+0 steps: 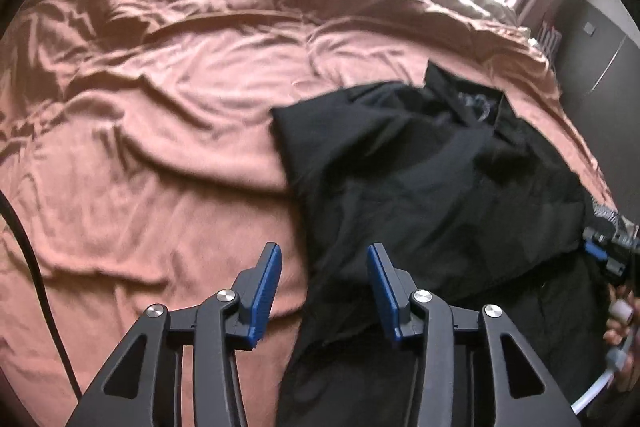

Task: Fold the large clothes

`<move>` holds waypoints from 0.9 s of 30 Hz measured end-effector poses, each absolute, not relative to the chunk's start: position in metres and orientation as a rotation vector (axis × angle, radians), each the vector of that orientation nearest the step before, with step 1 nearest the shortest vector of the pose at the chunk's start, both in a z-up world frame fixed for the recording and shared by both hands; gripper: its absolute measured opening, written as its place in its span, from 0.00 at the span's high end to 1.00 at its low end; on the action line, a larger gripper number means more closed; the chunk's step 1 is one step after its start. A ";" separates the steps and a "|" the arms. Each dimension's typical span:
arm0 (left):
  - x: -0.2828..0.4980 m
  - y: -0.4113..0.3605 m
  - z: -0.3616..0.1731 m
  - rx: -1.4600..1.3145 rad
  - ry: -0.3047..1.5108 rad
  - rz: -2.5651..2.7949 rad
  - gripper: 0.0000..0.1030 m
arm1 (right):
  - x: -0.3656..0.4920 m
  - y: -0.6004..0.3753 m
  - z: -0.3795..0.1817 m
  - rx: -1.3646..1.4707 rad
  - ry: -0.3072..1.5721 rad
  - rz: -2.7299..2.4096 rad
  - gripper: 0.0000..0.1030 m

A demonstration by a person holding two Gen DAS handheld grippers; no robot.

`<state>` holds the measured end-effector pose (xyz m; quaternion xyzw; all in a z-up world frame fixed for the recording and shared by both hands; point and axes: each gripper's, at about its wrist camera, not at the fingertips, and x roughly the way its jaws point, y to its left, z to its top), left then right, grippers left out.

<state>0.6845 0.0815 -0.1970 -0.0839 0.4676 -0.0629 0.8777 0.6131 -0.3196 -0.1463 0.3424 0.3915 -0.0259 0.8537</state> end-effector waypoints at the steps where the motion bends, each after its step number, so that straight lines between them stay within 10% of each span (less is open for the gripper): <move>1: 0.689 0.076 -0.196 -0.176 0.973 -0.146 0.54 | 0.613 -0.318 -0.141 0.715 0.825 -0.042 0.83; 5: 0.703 0.052 -0.204 -0.135 0.998 -0.175 0.54 | 0.597 -0.328 -0.118 0.653 0.793 -0.022 0.81; 9: 0.711 0.045 -0.224 -0.119 1.058 -0.157 0.54 | 0.564 -0.347 -0.092 0.566 0.722 -0.046 0.34; 27: 0.661 0.016 -0.176 -0.163 0.945 -0.232 0.45 | 0.420 -0.485 -0.123 0.726 0.586 -0.320 0.32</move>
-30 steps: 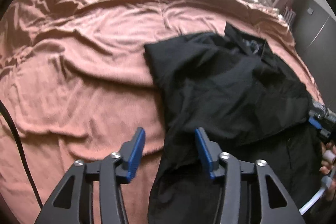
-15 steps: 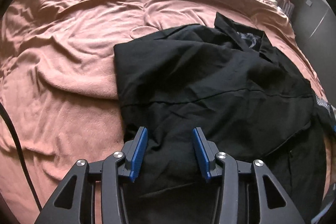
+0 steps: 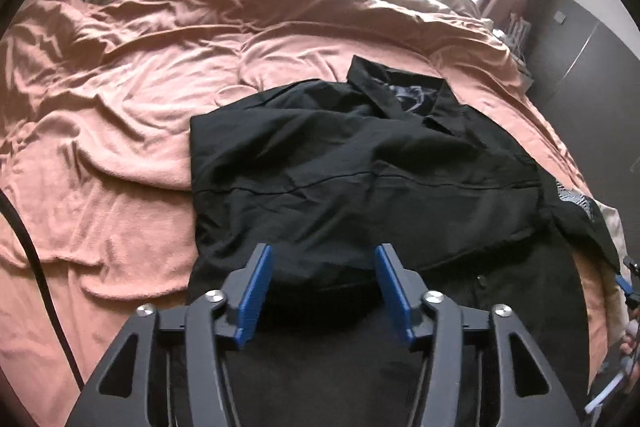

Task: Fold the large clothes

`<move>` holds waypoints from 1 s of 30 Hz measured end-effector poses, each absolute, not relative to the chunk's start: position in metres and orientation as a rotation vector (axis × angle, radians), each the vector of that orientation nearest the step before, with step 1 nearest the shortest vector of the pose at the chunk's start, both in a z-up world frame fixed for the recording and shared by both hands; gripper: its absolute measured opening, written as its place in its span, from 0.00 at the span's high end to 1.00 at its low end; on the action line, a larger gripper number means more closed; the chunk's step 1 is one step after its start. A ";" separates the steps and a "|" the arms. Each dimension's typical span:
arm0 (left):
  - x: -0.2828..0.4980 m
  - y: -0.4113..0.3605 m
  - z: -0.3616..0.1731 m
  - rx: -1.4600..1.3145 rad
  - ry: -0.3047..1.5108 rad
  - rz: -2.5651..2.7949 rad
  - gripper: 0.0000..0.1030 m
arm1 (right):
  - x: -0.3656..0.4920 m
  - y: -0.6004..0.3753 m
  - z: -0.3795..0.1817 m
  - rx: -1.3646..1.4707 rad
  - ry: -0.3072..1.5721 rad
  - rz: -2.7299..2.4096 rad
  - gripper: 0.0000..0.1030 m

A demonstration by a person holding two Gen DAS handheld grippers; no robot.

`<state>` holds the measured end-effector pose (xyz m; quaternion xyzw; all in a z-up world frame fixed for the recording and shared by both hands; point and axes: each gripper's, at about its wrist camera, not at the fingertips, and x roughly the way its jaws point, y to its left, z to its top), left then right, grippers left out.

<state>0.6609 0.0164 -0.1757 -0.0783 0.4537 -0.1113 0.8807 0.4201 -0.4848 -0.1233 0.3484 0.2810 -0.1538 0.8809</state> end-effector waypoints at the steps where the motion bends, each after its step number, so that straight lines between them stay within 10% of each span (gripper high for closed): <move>1: 0.660 0.016 -0.175 -0.162 0.946 -0.232 0.45 | 0.419 -0.485 -0.121 0.740 0.576 -0.332 0.32; 6: 0.657 0.014 -0.173 -0.148 0.947 -0.228 0.45 | 0.406 -0.510 -0.132 0.847 0.525 -0.364 0.33; 21: 0.664 0.013 -0.183 -0.142 0.970 -0.227 0.45 | 0.425 -0.541 -0.147 0.979 0.434 -0.385 0.96; 30: 0.652 0.016 -0.161 -0.146 0.950 -0.220 0.45 | 0.444 -0.480 -0.041 0.762 0.307 -0.216 0.97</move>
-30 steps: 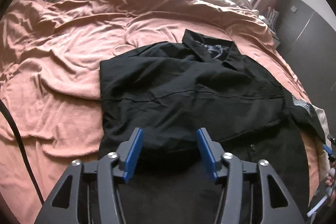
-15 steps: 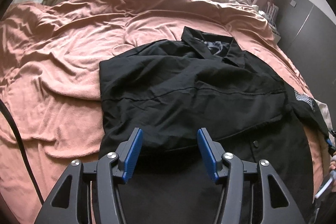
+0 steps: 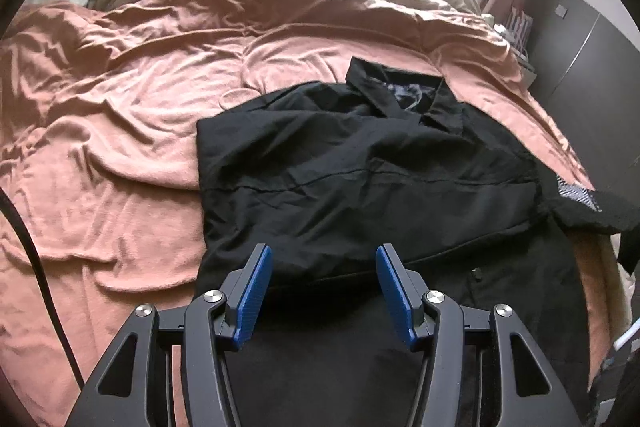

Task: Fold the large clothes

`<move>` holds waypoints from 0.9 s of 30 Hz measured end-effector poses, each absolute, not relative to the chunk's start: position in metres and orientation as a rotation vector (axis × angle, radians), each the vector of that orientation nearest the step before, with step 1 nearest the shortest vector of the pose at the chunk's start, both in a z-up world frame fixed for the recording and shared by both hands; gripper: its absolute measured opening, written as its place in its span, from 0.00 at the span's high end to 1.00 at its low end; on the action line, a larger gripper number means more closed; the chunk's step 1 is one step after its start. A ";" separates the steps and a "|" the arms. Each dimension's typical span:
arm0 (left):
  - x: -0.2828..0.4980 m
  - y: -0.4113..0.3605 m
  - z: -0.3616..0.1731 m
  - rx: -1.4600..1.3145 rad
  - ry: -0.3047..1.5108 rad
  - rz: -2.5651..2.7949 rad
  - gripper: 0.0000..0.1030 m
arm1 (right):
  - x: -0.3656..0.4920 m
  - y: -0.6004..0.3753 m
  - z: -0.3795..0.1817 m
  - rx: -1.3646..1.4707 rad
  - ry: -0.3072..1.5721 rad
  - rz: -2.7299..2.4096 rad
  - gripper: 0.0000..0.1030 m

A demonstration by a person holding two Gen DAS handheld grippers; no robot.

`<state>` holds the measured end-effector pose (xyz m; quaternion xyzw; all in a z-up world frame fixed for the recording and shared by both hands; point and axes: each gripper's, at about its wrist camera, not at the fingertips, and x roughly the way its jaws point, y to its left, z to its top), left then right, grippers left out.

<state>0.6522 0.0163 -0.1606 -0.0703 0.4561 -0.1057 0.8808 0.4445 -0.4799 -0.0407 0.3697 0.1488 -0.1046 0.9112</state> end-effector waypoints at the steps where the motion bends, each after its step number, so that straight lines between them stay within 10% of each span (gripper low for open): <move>1: 0.650 0.017 -0.158 -0.150 0.947 -0.222 0.45 | 0.448 -0.469 -0.028 0.743 0.298 -0.186 0.97; 13: 0.606 0.064 -0.121 -0.158 0.910 -0.185 0.45 | 0.465 -0.315 0.056 0.546 0.276 0.100 0.97; 27: 0.578 0.126 -0.115 -0.217 0.894 -0.103 0.45 | 0.527 -0.224 -0.017 0.394 0.538 0.215 0.97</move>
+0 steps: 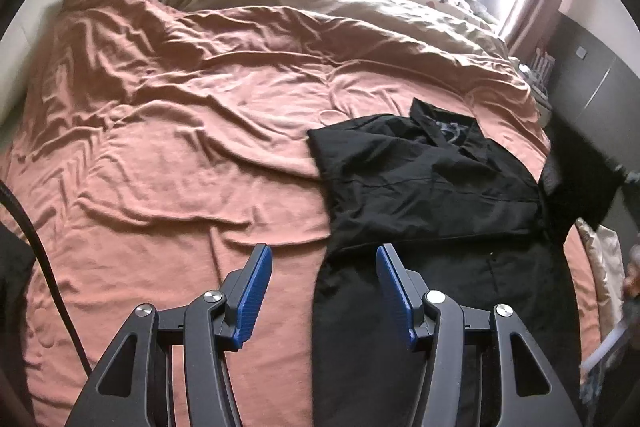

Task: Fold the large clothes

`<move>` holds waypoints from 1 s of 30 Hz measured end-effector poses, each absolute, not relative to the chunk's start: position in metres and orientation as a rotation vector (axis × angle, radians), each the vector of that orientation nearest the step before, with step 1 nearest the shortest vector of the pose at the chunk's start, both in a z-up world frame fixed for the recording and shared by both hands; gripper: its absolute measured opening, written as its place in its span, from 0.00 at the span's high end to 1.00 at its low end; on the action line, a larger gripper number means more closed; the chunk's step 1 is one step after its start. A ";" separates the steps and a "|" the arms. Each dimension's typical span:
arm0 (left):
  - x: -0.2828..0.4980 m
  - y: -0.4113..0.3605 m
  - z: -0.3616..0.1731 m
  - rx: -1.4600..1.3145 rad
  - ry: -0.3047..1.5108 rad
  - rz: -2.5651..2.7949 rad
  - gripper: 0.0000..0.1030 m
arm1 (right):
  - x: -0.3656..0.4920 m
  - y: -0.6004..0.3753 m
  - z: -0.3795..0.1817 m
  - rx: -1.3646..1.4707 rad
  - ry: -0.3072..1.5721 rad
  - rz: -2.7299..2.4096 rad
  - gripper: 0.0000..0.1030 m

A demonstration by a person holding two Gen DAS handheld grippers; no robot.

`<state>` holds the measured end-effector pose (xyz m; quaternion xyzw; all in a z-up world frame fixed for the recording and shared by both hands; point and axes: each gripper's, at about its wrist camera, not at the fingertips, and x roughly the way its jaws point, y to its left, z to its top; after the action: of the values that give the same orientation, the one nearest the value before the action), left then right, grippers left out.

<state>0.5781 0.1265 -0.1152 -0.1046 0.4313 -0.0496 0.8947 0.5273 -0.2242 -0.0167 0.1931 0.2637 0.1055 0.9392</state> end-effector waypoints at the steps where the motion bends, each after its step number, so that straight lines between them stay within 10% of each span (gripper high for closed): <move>1: 0.577 0.128 -0.117 -0.220 0.895 -0.102 0.45 | 0.532 -0.214 -0.016 0.392 0.560 0.212 0.97; 9: 0.573 0.133 -0.124 -0.196 0.912 -0.080 0.45 | 0.576 -0.187 -0.056 0.454 0.825 0.325 0.95; 11: 0.573 0.133 -0.126 -0.212 0.915 -0.082 0.45 | 0.581 -0.193 -0.057 0.457 0.856 0.342 0.82; 14: 0.571 0.130 -0.127 -0.228 0.911 -0.096 0.45 | 0.572 -0.210 -0.062 0.504 0.858 0.362 0.31; 30: 0.541 0.105 -0.150 -0.365 0.891 -0.128 0.45 | 0.573 -0.296 -0.109 0.644 0.917 0.135 0.28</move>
<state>0.5411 0.1047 -0.1503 -0.1754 0.4280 -0.0614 0.8845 0.5726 -0.2960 -0.1088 0.3054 0.4347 0.0640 0.8448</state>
